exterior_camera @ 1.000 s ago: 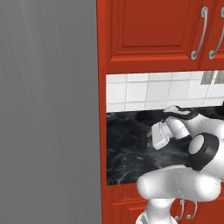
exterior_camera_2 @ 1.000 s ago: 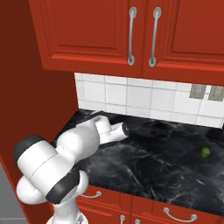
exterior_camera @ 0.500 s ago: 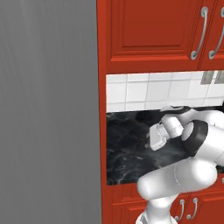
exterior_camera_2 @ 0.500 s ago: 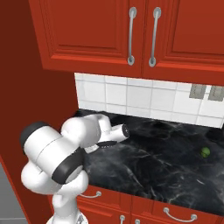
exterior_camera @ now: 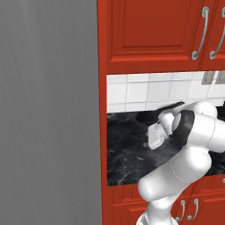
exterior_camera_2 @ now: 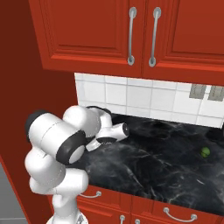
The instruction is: There are various items on the counter. Only move the condiments/shakers into the cabinet.
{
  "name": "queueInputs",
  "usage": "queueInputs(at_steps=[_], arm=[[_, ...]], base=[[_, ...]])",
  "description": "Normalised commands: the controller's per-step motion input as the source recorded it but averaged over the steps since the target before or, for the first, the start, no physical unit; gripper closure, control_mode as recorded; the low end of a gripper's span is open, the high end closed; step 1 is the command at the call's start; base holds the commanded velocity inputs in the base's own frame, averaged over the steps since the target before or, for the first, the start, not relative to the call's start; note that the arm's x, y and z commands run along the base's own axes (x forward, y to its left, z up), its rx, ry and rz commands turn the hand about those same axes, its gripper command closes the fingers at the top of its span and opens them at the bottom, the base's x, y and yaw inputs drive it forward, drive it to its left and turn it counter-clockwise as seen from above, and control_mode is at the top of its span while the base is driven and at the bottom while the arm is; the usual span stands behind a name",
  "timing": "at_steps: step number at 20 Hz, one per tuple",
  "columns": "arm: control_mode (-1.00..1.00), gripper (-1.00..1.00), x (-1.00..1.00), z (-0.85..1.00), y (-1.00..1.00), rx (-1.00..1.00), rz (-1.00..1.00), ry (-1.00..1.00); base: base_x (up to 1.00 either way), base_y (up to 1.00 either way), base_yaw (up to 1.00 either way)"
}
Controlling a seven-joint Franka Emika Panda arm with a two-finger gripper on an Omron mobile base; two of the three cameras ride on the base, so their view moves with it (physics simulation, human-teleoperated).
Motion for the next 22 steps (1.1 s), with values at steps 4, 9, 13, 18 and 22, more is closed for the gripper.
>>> queueInputs(at_steps=[4,9,13,18,22], arm=[[-1.0,-1.0,0.14,-0.11,0.18,0.0,0.0,0.0],[-1.0,1.0,0.03,-0.06,0.24,0.0,0.0,0.01],[-1.0,1.0,-0.05,0.0,-0.01,0.0,0.0,0.0],[-1.0,1.0,-0.26,0.37,-0.05,0.04,0.0,-0.01],[-1.0,1.0,-0.12,0.9,-0.08,0.08,0.0,0.0]], base=[[0.0,0.0,0.0],[0.0,0.0,0.0],[0.0,0.0,0.0],[0.0,0.0,0.0],[0.0,0.0,0.0]])
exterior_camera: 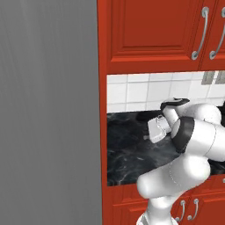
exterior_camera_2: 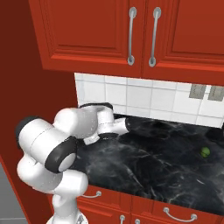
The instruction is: There are various items on the counter. Only move the condiments/shakers into the cabinet.
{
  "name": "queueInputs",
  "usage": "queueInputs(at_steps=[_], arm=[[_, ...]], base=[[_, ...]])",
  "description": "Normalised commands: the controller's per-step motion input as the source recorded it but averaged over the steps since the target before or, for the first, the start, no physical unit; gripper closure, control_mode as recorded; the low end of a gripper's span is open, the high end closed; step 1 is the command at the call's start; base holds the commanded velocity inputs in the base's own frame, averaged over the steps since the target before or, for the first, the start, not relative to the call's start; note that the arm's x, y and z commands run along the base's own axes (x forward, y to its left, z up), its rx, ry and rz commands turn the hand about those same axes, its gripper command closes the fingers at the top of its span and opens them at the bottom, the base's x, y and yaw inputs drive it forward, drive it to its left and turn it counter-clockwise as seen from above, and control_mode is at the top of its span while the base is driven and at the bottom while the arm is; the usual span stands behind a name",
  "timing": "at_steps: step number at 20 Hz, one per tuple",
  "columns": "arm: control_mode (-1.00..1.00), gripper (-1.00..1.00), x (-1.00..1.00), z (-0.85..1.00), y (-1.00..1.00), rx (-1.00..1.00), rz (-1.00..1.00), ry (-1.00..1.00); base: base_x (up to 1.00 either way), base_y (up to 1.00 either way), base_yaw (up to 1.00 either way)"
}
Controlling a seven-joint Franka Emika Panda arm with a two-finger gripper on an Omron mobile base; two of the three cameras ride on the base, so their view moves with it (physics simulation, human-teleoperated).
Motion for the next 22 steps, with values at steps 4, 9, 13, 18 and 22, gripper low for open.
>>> queueInputs(at_steps=[4,9,13,18,22], arm=[[-1.0,1.0,-0.19,1.0,-0.04,0.04,0.0,0.0],[-1.0,1.0,-0.44,1.0,0.0,0.0,0.0,0.0],[-1.0,1.0,-0.97,0.64,-0.13,0.0,0.0,0.04],[-1.0,1.0,-1.0,0.4,-0.34,0.0,0.0,0.01],[-1.0,1.0,-1.0,0.4,-0.31,0.0,0.0,0.0]], base=[[0.0,0.0,0.0],[0.0,0.0,0.0],[0.0,0.0,0.0],[0.0,0.0,0.0],[0.0,0.0,0.0]])
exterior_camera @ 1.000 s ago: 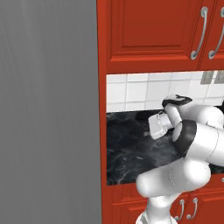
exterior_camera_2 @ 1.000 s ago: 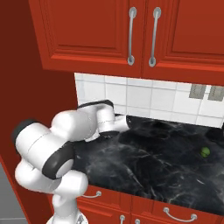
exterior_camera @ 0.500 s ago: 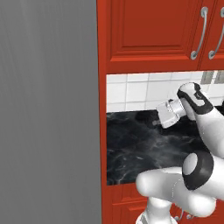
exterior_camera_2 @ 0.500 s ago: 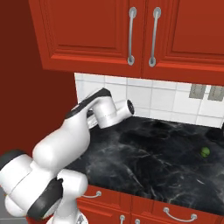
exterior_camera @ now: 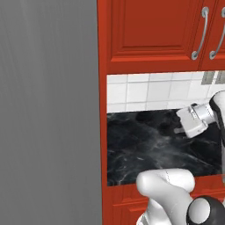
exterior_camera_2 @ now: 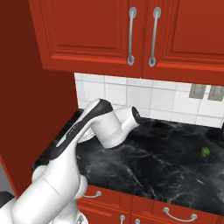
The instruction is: There are various items on the counter. Only move the condiments/shakers into the cabinet.
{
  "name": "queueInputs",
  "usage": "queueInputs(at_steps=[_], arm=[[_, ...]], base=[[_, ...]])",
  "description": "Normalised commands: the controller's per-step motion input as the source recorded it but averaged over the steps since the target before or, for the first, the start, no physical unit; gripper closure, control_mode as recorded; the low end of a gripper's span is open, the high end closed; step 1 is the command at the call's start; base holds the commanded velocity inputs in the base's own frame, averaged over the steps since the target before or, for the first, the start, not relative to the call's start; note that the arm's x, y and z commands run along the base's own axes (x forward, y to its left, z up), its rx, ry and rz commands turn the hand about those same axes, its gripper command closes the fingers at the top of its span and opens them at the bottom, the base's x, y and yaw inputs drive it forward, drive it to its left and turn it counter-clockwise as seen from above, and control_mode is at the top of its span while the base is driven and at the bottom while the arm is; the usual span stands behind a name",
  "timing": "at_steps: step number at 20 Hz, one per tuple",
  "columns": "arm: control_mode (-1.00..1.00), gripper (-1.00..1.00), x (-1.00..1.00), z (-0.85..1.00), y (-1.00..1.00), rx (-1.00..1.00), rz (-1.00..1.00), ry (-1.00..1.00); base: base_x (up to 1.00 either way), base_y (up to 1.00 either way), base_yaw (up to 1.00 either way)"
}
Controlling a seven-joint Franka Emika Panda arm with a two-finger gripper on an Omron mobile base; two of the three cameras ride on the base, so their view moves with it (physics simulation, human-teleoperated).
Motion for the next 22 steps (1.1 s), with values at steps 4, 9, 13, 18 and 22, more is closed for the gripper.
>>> queueInputs(at_steps=[4,9,13,18,22], arm=[[-1.0,1.0,-0.91,0.56,-0.1,-0.02,-0.02,-0.06],[-1.0,1.0,-0.65,0.57,0.0,0.0,-0.02,-0.34],[-1.0,1.0,-0.28,0.21,0.08,-0.04,0.0,-0.36],[-1.0,1.0,0.0,0.0,0.06,-0.01,0.0,-0.07],[-1.0,1.0,-0.35,0.0,0.0,0.0,0.0,0.0]], base=[[0.0,0.0,0.0],[0.0,0.0,0.0],[0.0,0.0,0.0],[0.0,0.0,0.0],[0.0,0.0,0.0]])
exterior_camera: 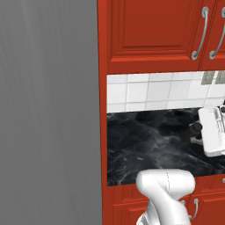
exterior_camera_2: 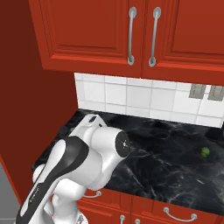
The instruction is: There are various items on the counter. Only move the condiments/shakers into the cabinet.
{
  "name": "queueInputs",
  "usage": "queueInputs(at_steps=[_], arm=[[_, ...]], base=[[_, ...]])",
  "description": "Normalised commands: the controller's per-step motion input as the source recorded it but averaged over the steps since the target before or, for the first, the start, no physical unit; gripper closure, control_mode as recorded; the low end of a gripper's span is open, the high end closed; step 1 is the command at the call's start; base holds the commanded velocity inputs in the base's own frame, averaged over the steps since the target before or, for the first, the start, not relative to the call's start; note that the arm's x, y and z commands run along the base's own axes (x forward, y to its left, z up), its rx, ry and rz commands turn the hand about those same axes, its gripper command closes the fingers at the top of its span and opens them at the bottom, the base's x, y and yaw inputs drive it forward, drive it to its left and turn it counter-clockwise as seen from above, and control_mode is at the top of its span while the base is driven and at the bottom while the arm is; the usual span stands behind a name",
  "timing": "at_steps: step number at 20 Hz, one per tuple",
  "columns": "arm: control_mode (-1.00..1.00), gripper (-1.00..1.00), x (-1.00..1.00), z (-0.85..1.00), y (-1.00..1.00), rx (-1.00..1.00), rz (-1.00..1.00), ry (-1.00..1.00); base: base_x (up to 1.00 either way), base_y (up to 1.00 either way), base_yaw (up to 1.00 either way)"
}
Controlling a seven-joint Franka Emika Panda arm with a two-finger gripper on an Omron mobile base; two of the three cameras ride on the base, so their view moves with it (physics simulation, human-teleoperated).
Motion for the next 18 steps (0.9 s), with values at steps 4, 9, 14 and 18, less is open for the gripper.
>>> queueInputs(at_steps=[4,9,14,18], arm=[[1.0,1.0,0.0,0.0,0.0,0.0,0.0,0.0],[1.0,1.0,0.0,0.0,0.0,0.0,0.0,0.0],[1.0,1.0,0.0,0.0,0.0,0.0,0.0,0.0],[1.0,1.0,0.0,0.0,0.0,0.0,0.0,0.0]], base=[[-1.0,0.0,0.0],[-1.0,0.07,-0.01],[-0.79,0.85,-0.14],[-0.43,1.0,-0.25]])
